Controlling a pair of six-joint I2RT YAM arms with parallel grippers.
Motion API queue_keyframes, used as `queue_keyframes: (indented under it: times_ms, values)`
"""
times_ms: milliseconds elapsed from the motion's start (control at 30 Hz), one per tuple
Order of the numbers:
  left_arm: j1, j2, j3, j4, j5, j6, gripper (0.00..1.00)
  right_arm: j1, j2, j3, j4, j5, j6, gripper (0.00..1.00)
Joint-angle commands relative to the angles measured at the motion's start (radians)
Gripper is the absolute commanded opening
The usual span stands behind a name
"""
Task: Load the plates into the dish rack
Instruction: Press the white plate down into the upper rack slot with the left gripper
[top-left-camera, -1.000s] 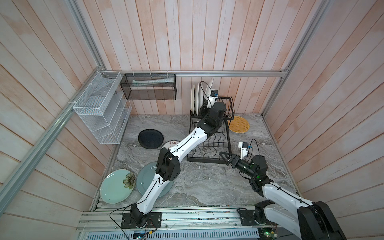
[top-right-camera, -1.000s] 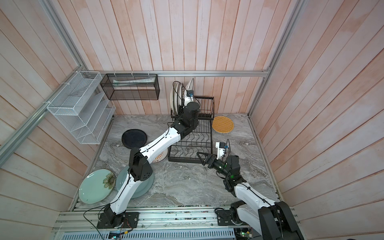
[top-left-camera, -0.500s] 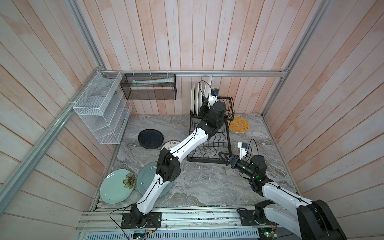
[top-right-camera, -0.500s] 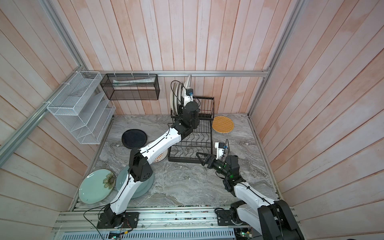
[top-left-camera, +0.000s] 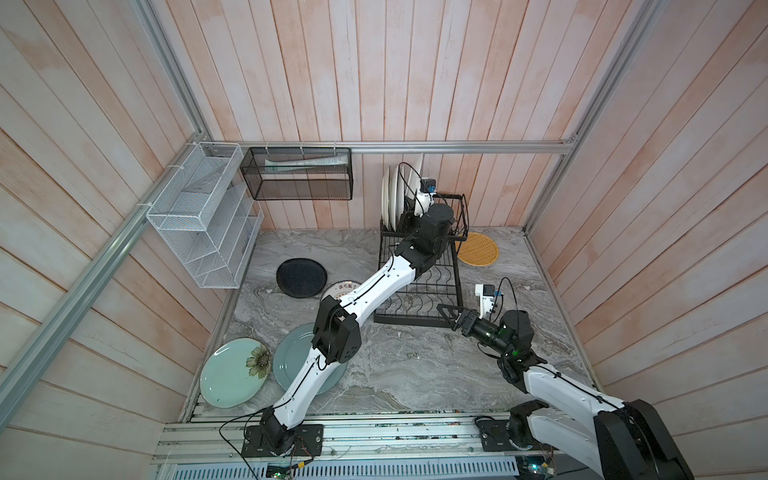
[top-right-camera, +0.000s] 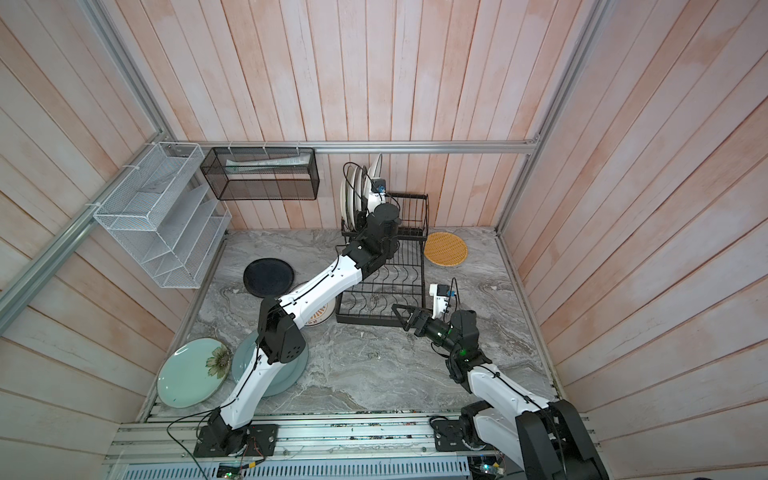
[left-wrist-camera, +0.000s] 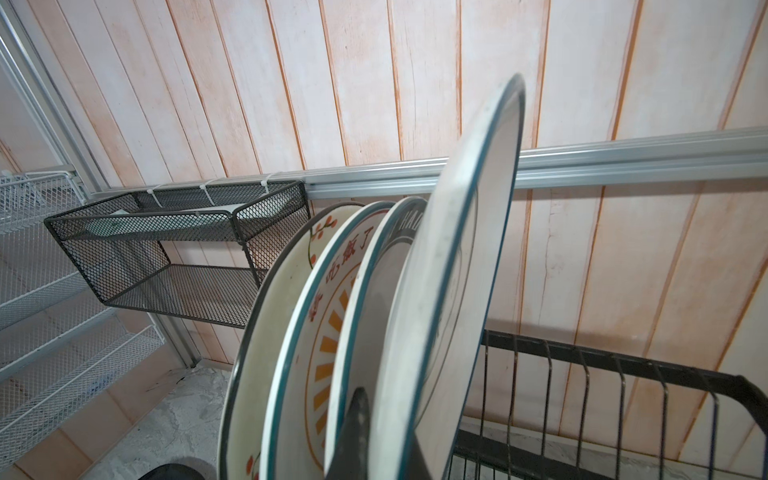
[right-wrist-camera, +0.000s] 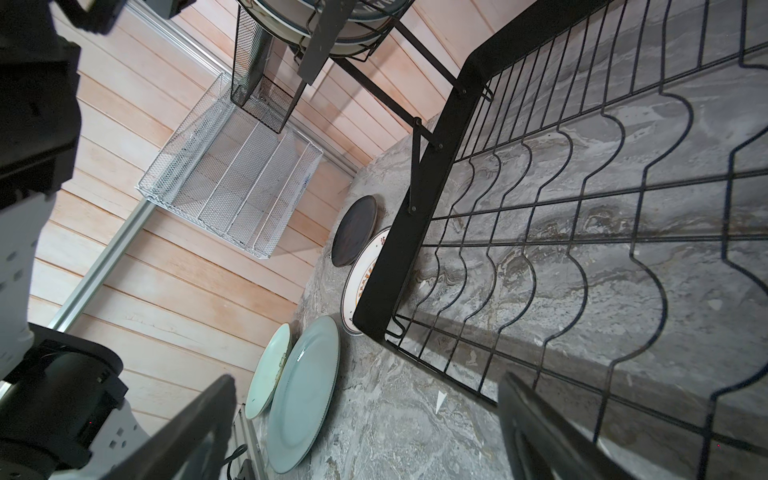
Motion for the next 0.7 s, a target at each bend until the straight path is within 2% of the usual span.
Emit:
queue_keyframes:
  times_ms: [0, 300, 667]
  values:
    - [0.02, 0.013, 0.055, -0.014, -0.019, -0.048, 0.0, 0.006, 0.001, 0.027, 0.03, 0.01, -0.014, 0.98]
    - [0.031, 0.047, 0.07, -0.062, -0.016, -0.081, 0.0, 0.006, 0.001, 0.026, 0.029, 0.01, -0.014, 0.98]
    - [0.032, 0.05, 0.066, -0.188, 0.04, -0.201, 0.0, 0.008, 0.001, 0.027, 0.029, 0.009, -0.014, 0.98]
